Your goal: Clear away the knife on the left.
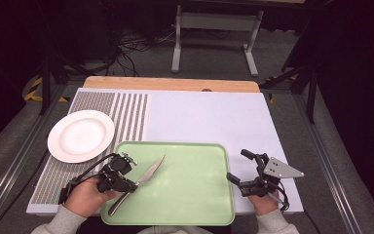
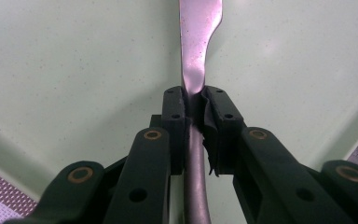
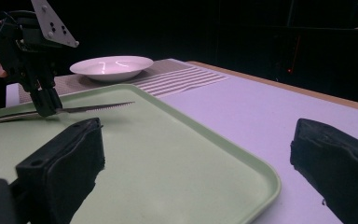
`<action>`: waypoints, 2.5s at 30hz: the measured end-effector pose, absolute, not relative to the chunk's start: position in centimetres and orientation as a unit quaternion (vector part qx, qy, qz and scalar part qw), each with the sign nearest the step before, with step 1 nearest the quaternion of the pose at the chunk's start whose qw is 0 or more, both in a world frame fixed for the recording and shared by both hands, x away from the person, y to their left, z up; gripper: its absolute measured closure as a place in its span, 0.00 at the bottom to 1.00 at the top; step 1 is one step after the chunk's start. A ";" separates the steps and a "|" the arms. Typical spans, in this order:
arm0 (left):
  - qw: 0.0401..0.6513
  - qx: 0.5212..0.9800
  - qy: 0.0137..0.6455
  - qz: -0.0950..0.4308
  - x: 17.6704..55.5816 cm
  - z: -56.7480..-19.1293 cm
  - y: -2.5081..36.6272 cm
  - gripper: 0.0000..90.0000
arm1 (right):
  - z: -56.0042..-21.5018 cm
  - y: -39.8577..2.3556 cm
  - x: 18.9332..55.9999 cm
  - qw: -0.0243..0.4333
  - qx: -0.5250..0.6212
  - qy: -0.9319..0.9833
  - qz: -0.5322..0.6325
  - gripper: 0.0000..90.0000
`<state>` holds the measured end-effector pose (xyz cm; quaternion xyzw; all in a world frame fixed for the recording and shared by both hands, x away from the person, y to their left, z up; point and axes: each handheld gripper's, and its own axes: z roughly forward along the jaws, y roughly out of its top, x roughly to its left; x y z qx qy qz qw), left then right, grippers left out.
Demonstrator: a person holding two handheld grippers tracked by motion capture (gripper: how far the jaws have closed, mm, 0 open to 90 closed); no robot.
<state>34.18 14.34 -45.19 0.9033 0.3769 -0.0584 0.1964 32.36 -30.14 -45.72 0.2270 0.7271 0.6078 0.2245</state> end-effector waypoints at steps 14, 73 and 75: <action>0.184 0.904 0.381 -0.056 34.4 -45.6 14.2 0.88 | -45.8 -30.0 32.5 0.221 0.225 0.729 0.608 0.03; 0.245 0.962 0.111 0.053 33.1 -46.0 12.3 1.00 | -45.8 -30.2 32.3 0.224 0.226 0.726 0.610 0.03; 0.241 0.963 0.111 0.053 33.1 -46.2 12.2 1.00 | -45.8 -30.2 32.3 0.223 0.226 0.726 0.609 0.03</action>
